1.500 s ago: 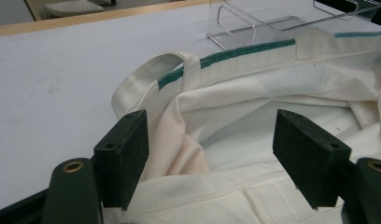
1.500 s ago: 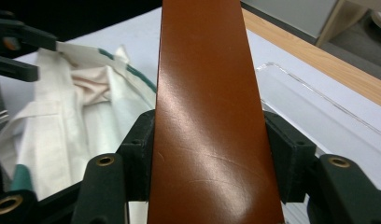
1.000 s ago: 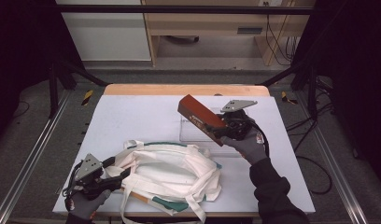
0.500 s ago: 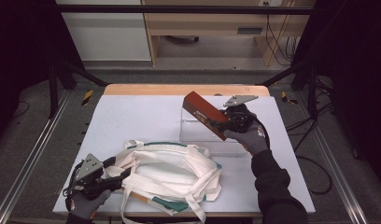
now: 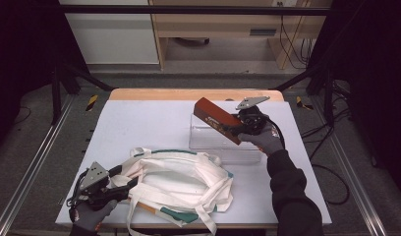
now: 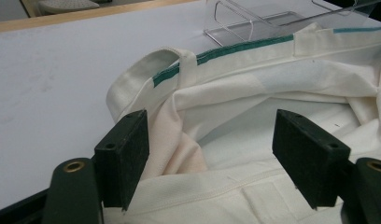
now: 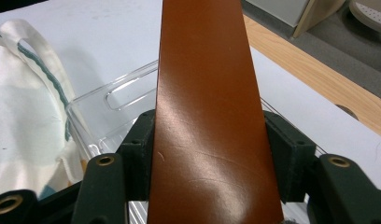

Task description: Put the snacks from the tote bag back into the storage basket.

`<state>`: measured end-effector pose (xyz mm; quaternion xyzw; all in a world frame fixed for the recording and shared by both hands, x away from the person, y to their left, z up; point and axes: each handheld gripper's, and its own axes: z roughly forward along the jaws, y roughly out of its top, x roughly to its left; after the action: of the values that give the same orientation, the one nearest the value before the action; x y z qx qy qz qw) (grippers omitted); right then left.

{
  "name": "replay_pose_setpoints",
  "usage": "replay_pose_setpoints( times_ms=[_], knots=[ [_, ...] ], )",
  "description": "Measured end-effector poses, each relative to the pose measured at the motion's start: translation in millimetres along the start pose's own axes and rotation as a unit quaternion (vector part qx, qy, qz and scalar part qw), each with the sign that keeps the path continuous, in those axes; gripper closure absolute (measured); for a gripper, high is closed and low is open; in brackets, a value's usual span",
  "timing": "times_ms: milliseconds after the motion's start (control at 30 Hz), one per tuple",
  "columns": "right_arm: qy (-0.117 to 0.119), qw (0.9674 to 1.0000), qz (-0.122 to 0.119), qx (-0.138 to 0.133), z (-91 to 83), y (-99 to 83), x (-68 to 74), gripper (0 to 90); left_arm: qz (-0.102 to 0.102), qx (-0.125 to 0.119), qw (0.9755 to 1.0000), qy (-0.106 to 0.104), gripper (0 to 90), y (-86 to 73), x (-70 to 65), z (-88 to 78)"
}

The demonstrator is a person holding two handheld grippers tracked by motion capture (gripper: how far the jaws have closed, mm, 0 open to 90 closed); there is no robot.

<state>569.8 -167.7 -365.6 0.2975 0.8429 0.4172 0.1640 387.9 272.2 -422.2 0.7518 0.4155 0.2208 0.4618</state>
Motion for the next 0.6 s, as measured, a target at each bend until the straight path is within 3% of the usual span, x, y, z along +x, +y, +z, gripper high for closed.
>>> replay_pose_setpoints(
  times_ms=[267,600],
  knots=[
    [-0.001,1.0,-0.005,0.007,3.1,-5.8,-7.0,43.5,0.001,-0.001,1.0,-0.002,26.9,0.2,-0.5,-0.4],
    [0.006,0.9993,-0.025,0.028,11.9,-9.5,-2.5,43.5,0.003,-0.004,1.0,-0.005,26.7,0.3,-1.2,-1.4]
  ],
)
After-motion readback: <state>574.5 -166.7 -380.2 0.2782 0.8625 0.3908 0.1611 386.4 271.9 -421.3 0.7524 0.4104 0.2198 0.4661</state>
